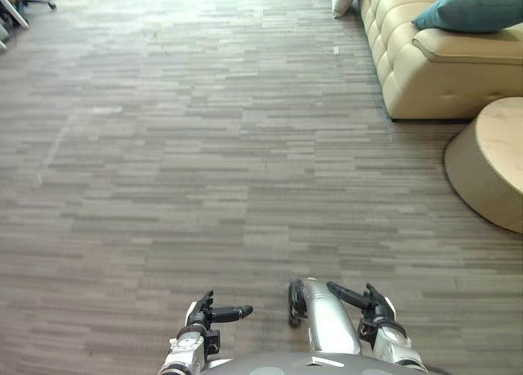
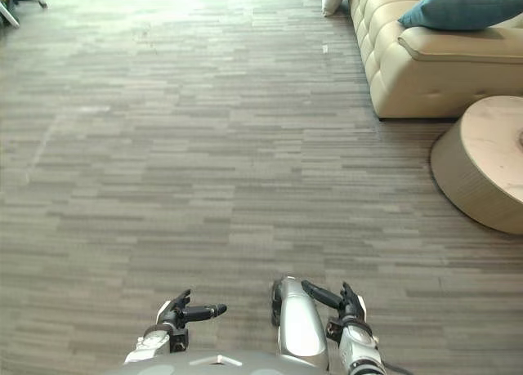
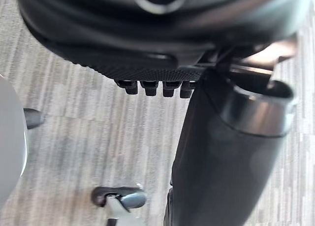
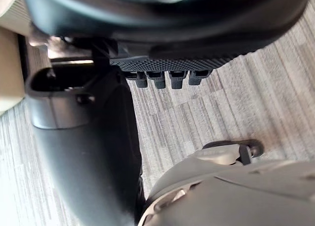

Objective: Pick up cushions and gather them together orderly.

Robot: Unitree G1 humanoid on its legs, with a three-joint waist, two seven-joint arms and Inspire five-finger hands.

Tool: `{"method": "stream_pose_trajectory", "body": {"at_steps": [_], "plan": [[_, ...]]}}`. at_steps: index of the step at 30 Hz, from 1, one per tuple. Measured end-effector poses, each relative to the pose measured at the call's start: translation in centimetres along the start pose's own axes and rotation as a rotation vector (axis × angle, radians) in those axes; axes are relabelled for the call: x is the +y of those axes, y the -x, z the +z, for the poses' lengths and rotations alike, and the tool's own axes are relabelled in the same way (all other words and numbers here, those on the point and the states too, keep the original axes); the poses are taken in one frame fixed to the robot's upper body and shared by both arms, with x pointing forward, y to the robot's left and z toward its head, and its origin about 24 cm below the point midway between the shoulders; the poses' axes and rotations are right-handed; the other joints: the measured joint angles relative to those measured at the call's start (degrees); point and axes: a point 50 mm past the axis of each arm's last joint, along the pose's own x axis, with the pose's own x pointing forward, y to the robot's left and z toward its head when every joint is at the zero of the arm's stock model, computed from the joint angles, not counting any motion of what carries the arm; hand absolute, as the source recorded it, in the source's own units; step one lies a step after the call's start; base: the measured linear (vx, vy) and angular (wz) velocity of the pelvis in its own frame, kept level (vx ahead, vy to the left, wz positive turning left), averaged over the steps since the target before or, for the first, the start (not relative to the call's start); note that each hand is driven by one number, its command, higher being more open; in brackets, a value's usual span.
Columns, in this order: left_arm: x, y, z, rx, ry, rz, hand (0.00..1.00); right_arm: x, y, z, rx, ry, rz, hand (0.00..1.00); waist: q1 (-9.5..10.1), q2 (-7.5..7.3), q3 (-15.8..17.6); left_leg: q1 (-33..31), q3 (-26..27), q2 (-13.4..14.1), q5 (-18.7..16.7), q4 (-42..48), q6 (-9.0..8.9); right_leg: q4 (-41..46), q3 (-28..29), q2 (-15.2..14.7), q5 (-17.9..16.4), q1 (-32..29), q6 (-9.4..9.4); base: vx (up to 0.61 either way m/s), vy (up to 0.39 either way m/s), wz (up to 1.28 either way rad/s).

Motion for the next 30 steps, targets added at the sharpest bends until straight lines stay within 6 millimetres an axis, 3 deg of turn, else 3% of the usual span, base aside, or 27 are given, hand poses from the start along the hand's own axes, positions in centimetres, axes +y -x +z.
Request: {"method": "stream_pose_trajectory", "body": {"at_steps": [2,3,4,5,6,7,8,9,10,11,12,13,14,15,17,19,20,21,22,23,24,26,27,28,29,30], "plan": [[0.4,-0.1,0.1,-0.001,0.013,0.012,1.00,0.5,-0.1,-0.1,0.013,-0.004,0.010,1.00,1.33,-0.44,0.3,-3.8,1.2,-3.0,-1.4,-14.2,1.72,-4.7,1.9,-1.0,0.4,5.1,1.02,0.74,0.078,-0.60],[0.6,-0.1,0.3,-0.005,0.025,0.024,1.00,0.9,-0.1,-0.3,0.020,-0.009,0.017,1.00,1.90,-0.94,0.6,-4.9,0.8,-6.1,0.4,-27.8,2.61,-7.4,2.8,-2.2,0.3,8.0,2.05,0.71,0.162,-0.63],[0.6,-0.1,0.2,-0.002,0.030,0.027,1.00,0.8,0.0,-0.5,0.027,-0.007,0.016,1.00,2.41,-0.66,0.4,-4.9,-0.8,-8.0,4.5,-39.8,2.44,-9.4,3.6,-2.5,0.3,10.1,2.89,0.60,0.193,-0.70],[0.4,-0.1,0.0,0.006,0.033,0.023,1.00,0.5,0.1,-1.0,0.041,0.016,0.012,1.00,2.96,0.88,0.3,-6.3,-2.8,-7.8,9.0,-47.3,3.85,-10.9,5.3,-1.4,-0.4,12.5,4.14,0.62,0.220,-0.58],[0.5,-0.1,0.1,0.007,0.041,0.025,1.00,0.7,0.1,-1.1,0.047,0.021,0.015,1.00,3.17,0.81,0.3,-6.5,-3.7,-7.9,12.9,-45.8,5.28,-10.9,6.1,-1.3,-1.0,13.5,5.01,0.66,0.248,-0.53],[0.5,-0.2,0.0,0.013,0.034,0.024,1.00,1.2,0.0,-1.0,0.050,0.029,0.027,1.00,3.31,0.50,-0.4,-6.2,-3.8,-8.7,17.8,-45.0,7.89,-10.7,6.7,-2.4,-1.2,14.6,5.34,0.56,0.208,-0.24],[0.6,-0.3,0.3,0.008,0.015,0.021,1.00,1.7,0.1,-1.1,0.051,0.033,0.039,1.00,2.89,-1.14,-0.7,-6.0,-3.7,-9.9,18.4,-44.9,8.24,-9.7,6.6,-3.8,-1.1,14.5,5.44,0.80,0.271,-0.04],[1.0,-0.5,0.9,-0.008,-0.021,0.012,1.00,2.0,0.3,-1.7,0.063,0.030,0.048,1.00,2.70,-3.89,-2.0,-6.6,-3.4,-12.8,15.0,-42.4,10.17,-2.4,7.4,-7.0,-0.6,10.9,6.16,0.64,0.218,0.17],[1.1,-0.5,0.9,-0.007,-0.032,0.007,1.00,2.1,0.4,-1.9,0.070,0.027,0.047,1.00,2.68,-4.47,-2.3,-6.5,-3.4,-13.6,12.9,-40.7,10.55,2.2,7.8,-7.8,-0.1,9.5,7.09,0.76,0.261,0.29],[1.3,-0.5,0.7,0.003,-0.049,0.009,1.00,2.1,0.4,-2.3,0.086,0.008,0.043,1.00,2.67,-6.01,-2.8,-4.3,-3.2,-15.7,8.6,-38.2,10.93,15.5,8.2,-9.6,2.8,5.8,11.09,0.64,0.217,0.26],[1.5,-0.5,0.6,0.013,-0.056,0.017,1.00,2.0,0.5,-2.5,0.093,0.012,0.040,1.00,2.57,-6.41,-3.0,-3.0,-3.3,-16.5,6.7,-37.7,11.20,22.5,8.6,-10.3,6.5,3.1,13.16,0.77,0.240,0.28],[1.6,-0.5,0.4,0.029,-0.067,0.020,1.00,1.9,0.4,-2.3,0.092,0.016,0.040,1.00,2.26,-6.41,-3.0,-0.8,-3.9,-17.3,4.4,-37.7,11.88,30.9,9.0,-11.0,14.1,-0.3,16.14,0.63,0.175,0.24],[1.6,-0.5,0.0,0.053,-0.080,0.022,1.00,1.8,0.3,-2.0,0.079,0.017,0.038,1.00,2.07,-6.19,-2.8,2.7,-4.4,-18.1,2.7,-38.6,12.07,40.9,8.7,-12.0,13.3,-4.7,14.93,0.63,0.140,0.24],[1.4,-0.4,-0.5,0.077,-0.096,0.018,1.00,1.7,0.1,-1.4,0.054,0.019,0.042,1.00,1.76,-5.31,-2.5,8.4,-5.2,-18.4,1.3,-41.4,12.15,48.7,6.8,-12.2,8.8,-10.3,10.00,0.60,0.090,0.24],[0.8,-0.3,-1.0,0.089,-0.149,-0.008,1.00,1.7,0.0,-0.3,0.006,0.015,0.046,1.00,0.54,-3.29,-2.0,16.0,-7.2,-17.5,0.7,-46.8,11.99,48.6,3.1,-10.6,3.6,-17.2,7.13,0.60,0.031,0.34],[0.4,-0.2,-1.2,0.099,-0.174,-0.027,1.00,1.7,-0.2,0.7,-0.037,0.015,0.048,1.00,-0.55,-2.16,-1.5,21.0,-8.6,-16.0,0.4,-49.8,11.78,41.2,0.9,-8.8,0.2,-22.5,5.73,0.59,-0.088,0.51],[-0.1,-0.3,-1.2,0.102,-0.172,-0.038,1.00,1.8,-0.3,1.4,-0.063,0.012,0.052,1.00,-0.98,-1.88,-1.2,24.4,-9.4,-14.4,-1.1,-51.7,11.03,28.8,-0.3,-7.9,0.6,-27.6,6.58,0.57,-0.151,0.45],[-0.1,-0.3,-1.2,0.102,-0.172,-0.038,1.00,1.8,-0.3,1.4,-0.064,0.012,0.052,1.00,-0.98,-1.90,-1.2,24.5,-9.4,-14.3,-1.2,-51.7,11.02,28.6,-0.3,-7.9,0.6,-27.7,6.62,0.69,-0.236,0.63],[-0.2,-0.3,-1.0,0.096,-0.194,-0.051,1.00,1.8,-0.3,1.4,-0.064,0.012,0.053,1.00,-1.20,-2.98,-1.4,26.9,-9.6,-13.6,-3.0,-53.5,8.54,11.0,-0.4,-8.6,6.6,-29.6,8.79,0.49,-0.217,0.56],[-0.2,-0.4,-1.0,0.098,-0.210,-0.060,1.00,1.7,-0.3,1.3,-0.056,0.009,0.048,1.00,-1.70,-3.50,-1.4,29.1,-10.4,-13.4,-3.9,-54.9,7.49,9.5,-1.7,-8.9,15.1,-29.2,8.32,0.92,-0.431,0.41],[-0.4,-0.3,-1.2,0.106,-0.219,-0.068,1.00,1.5,-0.4,1.3,-0.044,0.018,0.040,1.00,-0.79,-2.80,-1.5,31.5,-10.4,-12.1,-2.9,-56.0,7.41,14.7,-1.9,-7.8,12.0,-30.0,4.59,0.69,-0.324,0.04],[-0.7,-0.3,-1.3,0.105,-0.211,-0.077,1.00,1.1,-0.3,1.1,-0.038,-0.017,0.020,1.00,-1.28,-2.86,-1.5,33.1,-9.6,-12.1,-0.9,-54.7,5.82,21.5,-1.8,-8.5,5.6,-30.5,2.83,0.66,-0.314,0.00],[-1.1,-0.2,-1.5,0.108,-0.198,-0.084,1.00,0.6,-0.2,0.6,-0.020,-0.022,0.006,1.00,-1.89,-2.28,-1.8,32.1,-10.3,-11.2,-0.6,-48.0,4.45,23.9,-2.2,-8.3,1.1,-28.7,2.27,0.62,-0.306,0.14],[-1.1,-0.2,-1.5,0.106,-0.185,-0.080,1.00,0.4,-0.1,0.4,-0.014,-0.022,0.002,1.00,-2.01,-2.03,-2.0,30.3,-10.8,-10.6,-0.4,-43.1,3.19,23.5,-2.4,-8.2,0.1,-27.6,2.17,0.58,-0.284,0.23],[-1.5,-0.2,-1.3,0.099,-0.145,-0.075,1.00,0.0,0.0,0.0,-0.005,-0.023,-0.008,1.00,-2.41,-1.14,-2.0,24.1,-13.0,-8.7,1.6,-27.9,-3.23,21.3,-3.9,-7.3,-1.0,-24.0,1.86,0.44,-0.209,0.24],[-1.8,-0.1,-1.2,0.087,-0.099,-0.071,1.00,-0.5,0.1,0.0,-0.005,-0.021,-0.020,1.00,-2.35,-0.22,-1.8,18.3,-14.4,-6.8,3.8,-13.8,-6.51,18.8,-4.7,-5.6,-1.1,-20.6,1.78,0.63,-0.229,0.09]]}}
